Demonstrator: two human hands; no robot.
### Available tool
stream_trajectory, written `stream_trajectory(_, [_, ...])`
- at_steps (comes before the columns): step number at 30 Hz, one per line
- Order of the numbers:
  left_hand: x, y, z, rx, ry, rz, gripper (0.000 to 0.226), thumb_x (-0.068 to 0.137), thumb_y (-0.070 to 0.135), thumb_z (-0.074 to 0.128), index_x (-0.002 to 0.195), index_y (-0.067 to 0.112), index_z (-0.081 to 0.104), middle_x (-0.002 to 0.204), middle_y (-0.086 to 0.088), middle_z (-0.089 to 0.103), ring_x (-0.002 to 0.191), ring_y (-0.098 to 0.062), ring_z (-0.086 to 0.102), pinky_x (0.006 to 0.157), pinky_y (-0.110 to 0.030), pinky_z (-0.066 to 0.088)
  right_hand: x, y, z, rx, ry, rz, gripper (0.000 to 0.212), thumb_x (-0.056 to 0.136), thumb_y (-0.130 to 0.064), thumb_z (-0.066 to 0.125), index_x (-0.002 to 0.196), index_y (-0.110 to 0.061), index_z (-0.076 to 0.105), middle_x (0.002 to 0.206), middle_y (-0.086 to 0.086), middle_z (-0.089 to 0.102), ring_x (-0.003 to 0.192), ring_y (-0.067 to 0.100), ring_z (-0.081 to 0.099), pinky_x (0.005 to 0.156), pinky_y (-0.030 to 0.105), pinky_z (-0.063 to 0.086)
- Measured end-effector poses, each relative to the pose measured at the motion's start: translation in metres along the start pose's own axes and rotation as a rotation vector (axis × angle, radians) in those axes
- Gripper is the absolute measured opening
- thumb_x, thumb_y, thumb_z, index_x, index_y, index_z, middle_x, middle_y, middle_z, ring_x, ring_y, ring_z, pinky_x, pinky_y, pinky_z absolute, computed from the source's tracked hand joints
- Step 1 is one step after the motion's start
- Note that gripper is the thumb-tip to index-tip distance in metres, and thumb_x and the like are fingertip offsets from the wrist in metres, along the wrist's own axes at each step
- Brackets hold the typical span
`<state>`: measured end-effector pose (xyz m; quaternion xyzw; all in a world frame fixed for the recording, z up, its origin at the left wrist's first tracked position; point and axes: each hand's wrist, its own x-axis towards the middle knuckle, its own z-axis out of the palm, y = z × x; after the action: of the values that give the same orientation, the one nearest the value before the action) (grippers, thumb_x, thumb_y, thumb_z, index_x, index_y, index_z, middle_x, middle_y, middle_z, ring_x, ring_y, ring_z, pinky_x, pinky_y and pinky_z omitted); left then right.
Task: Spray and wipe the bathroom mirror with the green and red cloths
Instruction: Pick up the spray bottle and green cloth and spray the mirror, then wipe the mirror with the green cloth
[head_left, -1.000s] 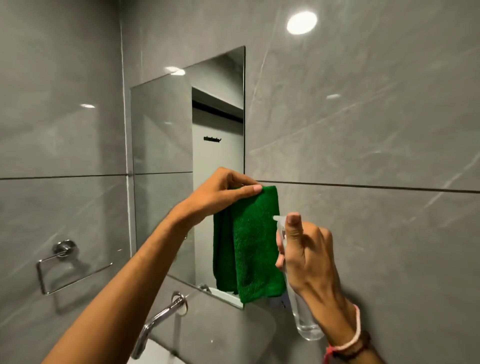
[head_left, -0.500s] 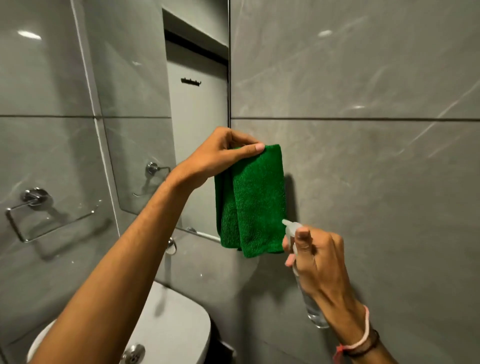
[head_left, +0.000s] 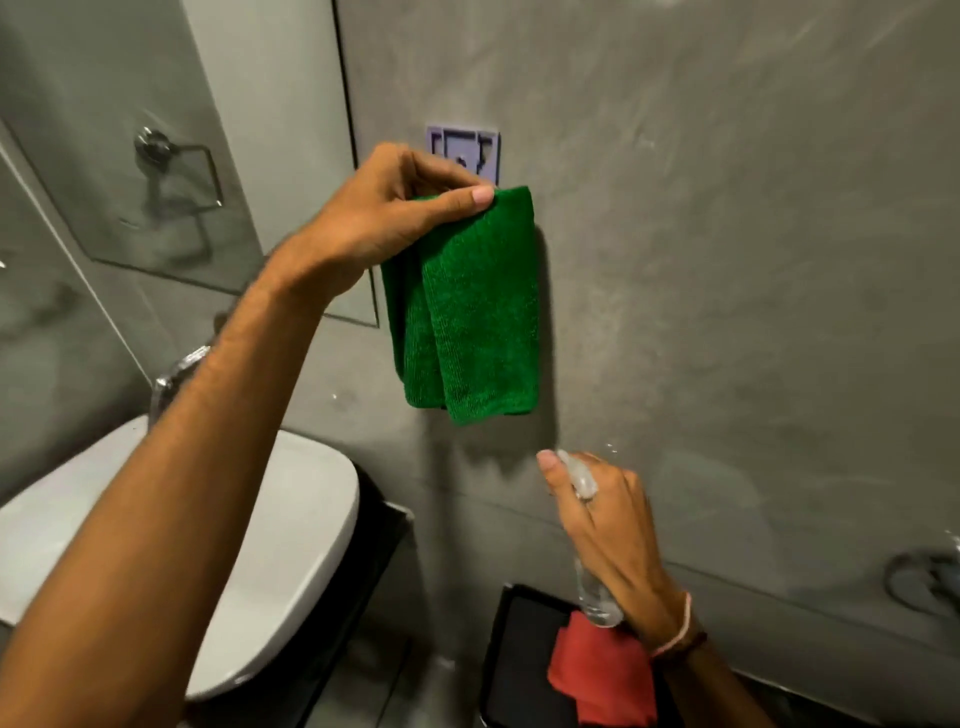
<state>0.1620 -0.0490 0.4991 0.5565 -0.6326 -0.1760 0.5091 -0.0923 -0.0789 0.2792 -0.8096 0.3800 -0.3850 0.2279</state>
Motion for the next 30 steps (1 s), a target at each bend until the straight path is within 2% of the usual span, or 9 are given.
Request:
stream_trajectory(2, [-0.012, -0.012, 0.012, -0.003, -0.008, -0.023, 0.020, 0.092, 0.021, 0.069, 0.108, 0.011, 0.076, 0.082, 0.015, 0.080, 0.078, 0.000, 0.073, 0.071, -0.012, 0.056, -0.022, 0.035, 0.014, 0.057, -0.072, 0.083, 0.046, 0.100, -0.049, 0.057, 0.062, -0.026, 0.043, 0.066, -0.008, 0.045, 0.066, 0.004, 0.049, 0.064, 0.020, 0.036])
stream_trajectory(5, [-0.030, -0.029, 0.028, 0.007, -0.047, -0.060, 0.017, 0.092, 0.021, 0.068, 0.107, 0.016, 0.076, 0.084, 0.015, 0.080, 0.080, 0.000, 0.073, 0.071, -0.012, 0.056, -0.051, 0.078, 0.040, 0.130, -0.248, 0.264, 0.030, 0.102, -0.022, 0.067, 0.080, -0.003, 0.063, 0.084, 0.005, 0.057, 0.080, 0.015, 0.058, 0.073, 0.020, 0.040])
stream_trajectory(8, [-0.046, -0.049, 0.040, 0.004, -0.069, -0.111, 0.023, 0.091, 0.021, 0.068, 0.110, 0.012, 0.076, 0.094, 0.010, 0.079, 0.084, -0.003, 0.075, 0.071, -0.012, 0.057, -0.073, 0.111, 0.070, 0.131, -0.301, 0.381, 0.018, 0.099, -0.013, 0.071, 0.091, 0.003, 0.070, 0.093, 0.012, 0.066, 0.087, 0.022, 0.065, 0.080, 0.021, 0.049])
stream_trajectory(11, [-0.062, -0.069, 0.047, -0.008, -0.092, -0.174, 0.028, 0.090, 0.021, 0.068, 0.113, 0.008, 0.076, 0.100, 0.004, 0.081, 0.089, -0.009, 0.076, 0.074, -0.017, 0.060, -0.084, 0.135, 0.092, 0.002, -0.370, 0.365, 0.018, 0.101, -0.018, 0.068, 0.100, 0.000, 0.072, 0.099, 0.008, 0.069, 0.090, 0.018, 0.067, 0.079, 0.009, 0.048])
stream_trajectory(16, [-0.078, -0.089, 0.054, -0.015, -0.102, -0.254, 0.025, 0.090, 0.012, 0.068, 0.113, 0.005, 0.075, 0.102, -0.001, 0.081, 0.088, -0.007, 0.075, 0.076, -0.018, 0.061, -0.093, 0.168, 0.113, -0.056, -0.369, 0.363, 0.017, 0.103, -0.024, 0.066, 0.106, -0.008, 0.073, 0.107, 0.005, 0.071, 0.096, 0.021, 0.073, 0.086, 0.035, 0.060])
stream_trajectory(21, [-0.082, -0.087, 0.052, 0.027, -0.210, -0.320, 0.032, 0.094, 0.002, 0.061, 0.126, -0.001, 0.066, 0.113, -0.016, 0.076, 0.103, -0.023, 0.074, 0.082, -0.022, 0.062, -0.092, 0.180, 0.128, -0.151, -0.421, 0.323, 0.024, 0.105, -0.027, 0.063, 0.122, -0.014, 0.074, 0.121, 0.001, 0.072, 0.112, 0.022, 0.074, 0.089, 0.019, 0.047])
stream_trajectory(25, [-0.072, -0.067, 0.040, 0.114, -0.302, -0.270, 0.033, 0.096, 0.001, 0.058, 0.129, -0.001, 0.064, 0.121, -0.011, 0.074, 0.113, -0.023, 0.071, 0.096, -0.031, 0.059, -0.065, 0.148, 0.121, -0.235, -0.474, 0.163, 0.042, 0.104, -0.044, 0.060, 0.133, -0.016, 0.069, 0.133, 0.003, 0.064, 0.128, 0.024, 0.061, 0.108, 0.030, 0.049])
stream_trajectory(27, [-0.066, -0.051, 0.027, 0.169, -0.342, -0.228, 0.033, 0.097, 0.003, 0.057, 0.129, 0.003, 0.063, 0.123, -0.009, 0.074, 0.113, -0.020, 0.071, 0.098, -0.035, 0.059, -0.042, 0.107, 0.106, -0.047, -0.321, 0.136, 0.042, 0.099, -0.051, 0.064, 0.125, -0.019, 0.071, 0.121, 0.002, 0.069, 0.116, 0.021, 0.068, 0.104, 0.033, 0.054])
stream_trajectory(30, [-0.057, -0.019, 0.003, 0.209, -0.401, -0.173, 0.034, 0.099, 0.008, 0.056, 0.133, 0.013, 0.061, 0.119, -0.006, 0.076, 0.109, -0.020, 0.073, 0.092, -0.037, 0.061, 0.010, 0.030, 0.068, 0.370, -0.132, 0.131, 0.043, 0.089, -0.067, 0.055, 0.123, -0.041, 0.063, 0.108, -0.007, 0.072, 0.100, -0.006, 0.068, 0.090, 0.012, 0.055])
